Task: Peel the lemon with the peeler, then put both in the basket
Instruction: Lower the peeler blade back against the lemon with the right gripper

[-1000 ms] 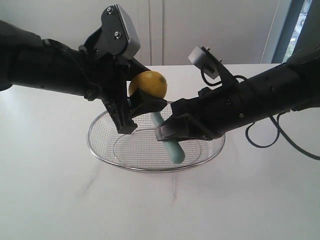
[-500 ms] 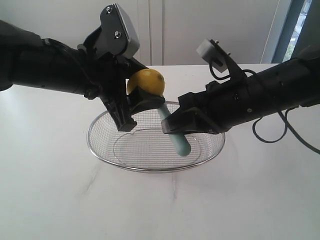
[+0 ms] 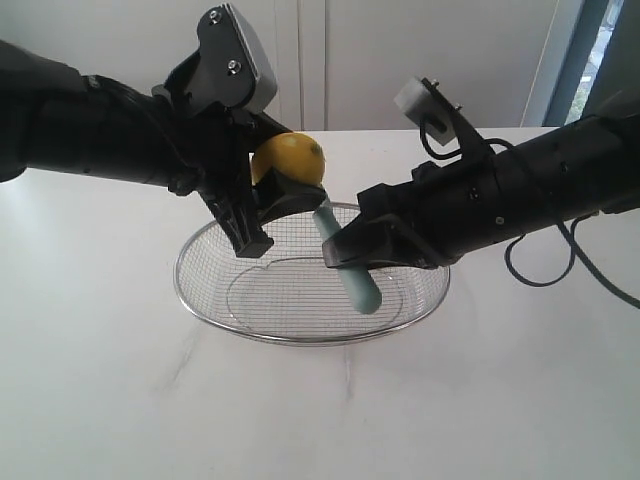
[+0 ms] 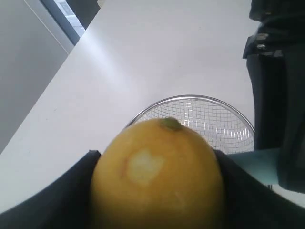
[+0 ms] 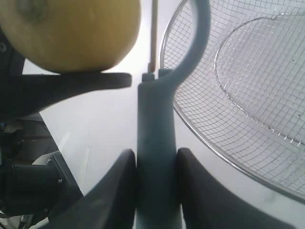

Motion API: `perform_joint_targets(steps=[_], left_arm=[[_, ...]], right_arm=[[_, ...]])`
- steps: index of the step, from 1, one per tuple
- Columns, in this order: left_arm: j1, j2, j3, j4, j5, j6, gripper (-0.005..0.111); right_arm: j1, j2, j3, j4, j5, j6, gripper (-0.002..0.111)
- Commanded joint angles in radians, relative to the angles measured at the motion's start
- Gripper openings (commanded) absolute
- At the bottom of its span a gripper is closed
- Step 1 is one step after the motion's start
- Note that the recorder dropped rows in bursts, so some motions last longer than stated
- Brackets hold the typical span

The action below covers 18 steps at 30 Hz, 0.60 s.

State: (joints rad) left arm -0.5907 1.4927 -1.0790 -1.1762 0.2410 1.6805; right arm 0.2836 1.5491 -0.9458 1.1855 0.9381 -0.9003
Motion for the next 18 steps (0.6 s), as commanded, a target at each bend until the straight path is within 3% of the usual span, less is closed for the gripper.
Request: perform_joint_targets(steps=[1, 18], left_arm=[[-0.001, -0.004, 0.003, -0.018, 0.014, -0.006, 0.000], [-0.001, -0.004, 0.003, -0.018, 0.014, -0.006, 0.000]], right_arm=[[-0.006, -0.011, -0.010, 0.008, 0.006, -0.009, 0.000], [-0.006, -0.047, -0.010, 0.006, -0.009, -0.009, 0.000]])
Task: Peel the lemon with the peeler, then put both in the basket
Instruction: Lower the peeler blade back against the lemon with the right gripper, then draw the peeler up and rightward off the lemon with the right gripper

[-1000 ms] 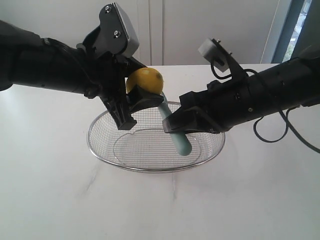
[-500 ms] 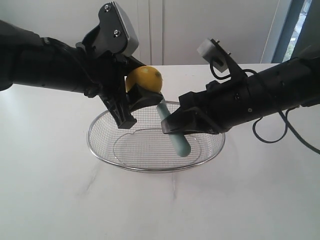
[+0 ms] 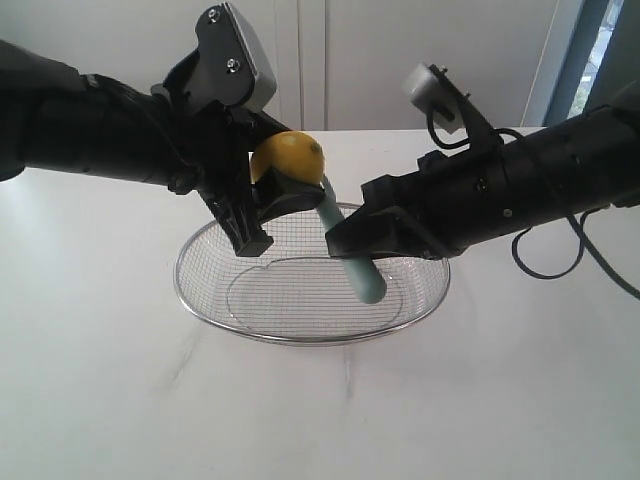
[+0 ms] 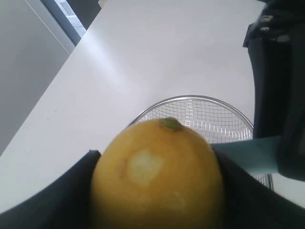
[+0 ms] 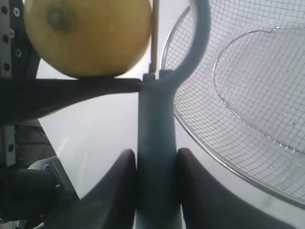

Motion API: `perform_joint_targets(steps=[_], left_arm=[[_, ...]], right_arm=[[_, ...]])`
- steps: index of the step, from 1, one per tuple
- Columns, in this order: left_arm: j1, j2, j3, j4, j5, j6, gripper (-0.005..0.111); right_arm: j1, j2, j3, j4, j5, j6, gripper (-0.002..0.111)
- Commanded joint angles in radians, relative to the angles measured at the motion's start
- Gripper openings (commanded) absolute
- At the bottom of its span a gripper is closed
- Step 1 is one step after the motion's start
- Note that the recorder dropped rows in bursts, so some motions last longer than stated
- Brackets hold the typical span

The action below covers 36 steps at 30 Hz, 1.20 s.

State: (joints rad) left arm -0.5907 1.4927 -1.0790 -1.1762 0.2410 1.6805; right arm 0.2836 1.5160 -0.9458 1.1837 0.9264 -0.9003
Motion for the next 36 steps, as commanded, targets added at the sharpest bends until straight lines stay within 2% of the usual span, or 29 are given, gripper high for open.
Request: perform_joint_targets(steps=[1, 9, 19, 29, 36], left_arm=[[-0.001, -0.004, 0.003, -0.018, 0.014, -0.006, 0.000], [-0.001, -0.004, 0.003, -0.018, 0.014, -0.006, 0.000], [-0.001, -0.004, 0.003, -0.018, 0.014, -0.006, 0.000], [-0.001, -0.004, 0.003, -0.018, 0.014, -0.006, 0.000], [-0.001, -0.004, 0.003, -0.018, 0.014, -0.006, 0.000]], right_arm=[[-0.006, -0.014, -0.010, 0.008, 0.003, -0.009, 0.000], [-0.055, -0.030, -0.010, 0.010, 0.008, -0.009, 0.000], [-0.057, -0.045, -0.010, 0.017, 0.032, -0.009, 0.000], [-0.057, -0.176, -0.021, -0.013, 0.003, -0.022, 0.000], [-0.057, -0.323, -0.021, -0.235, -0.156, -0.028, 0.000]])
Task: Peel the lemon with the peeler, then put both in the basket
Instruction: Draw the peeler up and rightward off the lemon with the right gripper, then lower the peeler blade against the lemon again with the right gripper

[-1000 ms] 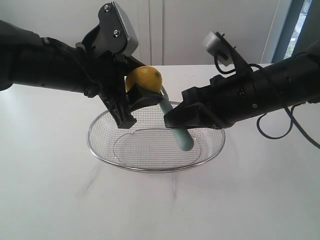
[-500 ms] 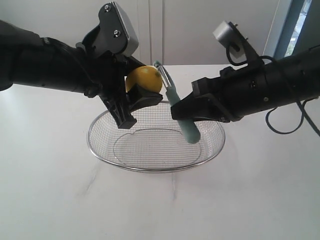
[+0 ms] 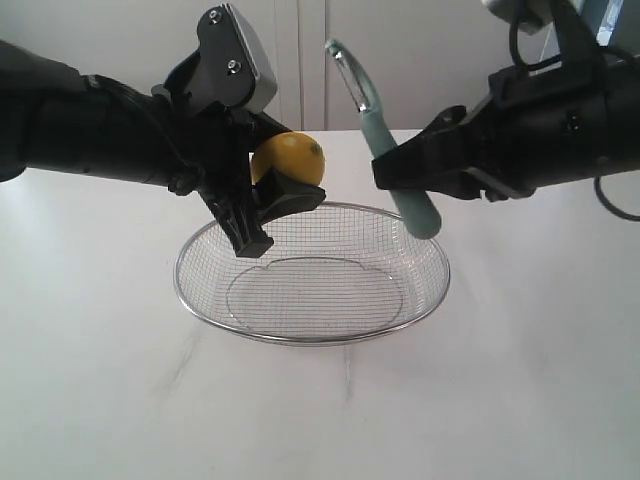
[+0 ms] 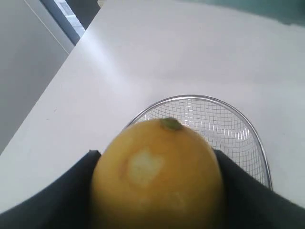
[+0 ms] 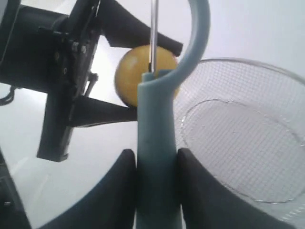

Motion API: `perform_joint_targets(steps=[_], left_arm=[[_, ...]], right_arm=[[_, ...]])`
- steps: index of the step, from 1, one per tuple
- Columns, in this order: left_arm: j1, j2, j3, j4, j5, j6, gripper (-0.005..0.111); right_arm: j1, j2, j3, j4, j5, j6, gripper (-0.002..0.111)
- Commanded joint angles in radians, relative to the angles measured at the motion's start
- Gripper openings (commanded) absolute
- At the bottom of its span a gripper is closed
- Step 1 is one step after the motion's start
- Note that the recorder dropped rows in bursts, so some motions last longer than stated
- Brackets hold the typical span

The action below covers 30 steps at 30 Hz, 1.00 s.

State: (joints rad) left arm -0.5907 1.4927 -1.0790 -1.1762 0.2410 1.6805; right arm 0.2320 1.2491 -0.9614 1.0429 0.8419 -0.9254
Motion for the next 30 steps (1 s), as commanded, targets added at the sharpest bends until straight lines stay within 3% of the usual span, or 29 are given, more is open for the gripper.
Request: perform_joint_targets(steps=[1, 7, 14, 30], left_arm=[[-0.001, -0.004, 0.003, -0.018, 0.014, -0.006, 0.000], [-0.001, -0.004, 0.003, -0.018, 0.014, -0.006, 0.000], [-0.001, -0.004, 0.003, -0.018, 0.015, -0.006, 0.000], [-0.001, -0.004, 0.003, -0.018, 0.007, -0.006, 0.000]], right_arm=[[-0.005, -0.066, -0.005, -0.127, -0.095, 0.021, 0.000], [-0.005, -0.040, 0.041, -0.357, -0.272, 0.263, 0.000], [-0.005, 0.093, 0.046, -0.356, -0.263, 0.295, 0.000], [0.058, 0.276, 0.043, -0.084, -0.160, 0.112, 0.000]])
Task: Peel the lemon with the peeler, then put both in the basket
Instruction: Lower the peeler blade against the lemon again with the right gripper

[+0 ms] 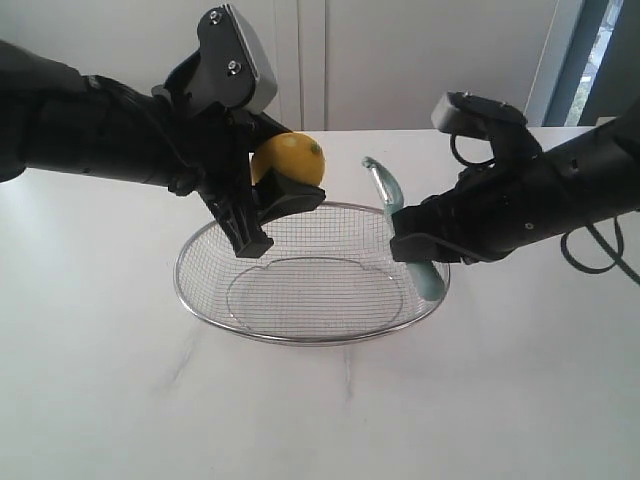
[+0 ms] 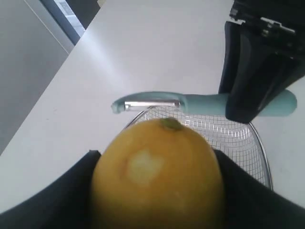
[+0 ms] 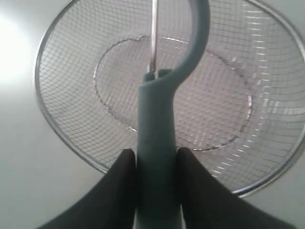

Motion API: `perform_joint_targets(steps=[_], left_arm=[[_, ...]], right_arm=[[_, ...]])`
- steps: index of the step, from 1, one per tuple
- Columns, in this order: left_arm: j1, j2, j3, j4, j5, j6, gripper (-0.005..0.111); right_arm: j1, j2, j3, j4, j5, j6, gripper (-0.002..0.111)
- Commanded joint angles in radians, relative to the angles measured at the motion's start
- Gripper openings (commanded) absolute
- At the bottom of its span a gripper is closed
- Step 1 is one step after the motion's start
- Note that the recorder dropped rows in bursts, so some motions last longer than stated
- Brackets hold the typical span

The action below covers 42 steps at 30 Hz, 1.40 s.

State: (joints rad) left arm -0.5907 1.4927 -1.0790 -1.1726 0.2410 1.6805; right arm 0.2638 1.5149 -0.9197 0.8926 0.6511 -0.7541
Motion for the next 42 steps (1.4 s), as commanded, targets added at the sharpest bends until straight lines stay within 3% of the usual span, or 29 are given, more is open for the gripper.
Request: perform_joint_targets(steps=[1, 13, 42], left_arm=[[-0.001, -0.004, 0.003, -0.022, 0.007, -0.006, 0.000], [-0.001, -0.004, 0.003, -0.022, 0.005, -0.006, 0.000], [-0.001, -0.004, 0.003, -0.022, -0.010, -0.006, 0.000]], right_arm=[[0.034, 0.011, 0.001, 0.074, 0.034, -0.062, 0.000], [0.116, 0.013, -0.004, 0.125, 0.058, -0.087, 0.000], [0.114, -0.029, -0.037, 0.214, 0.112, -0.113, 0.000]])
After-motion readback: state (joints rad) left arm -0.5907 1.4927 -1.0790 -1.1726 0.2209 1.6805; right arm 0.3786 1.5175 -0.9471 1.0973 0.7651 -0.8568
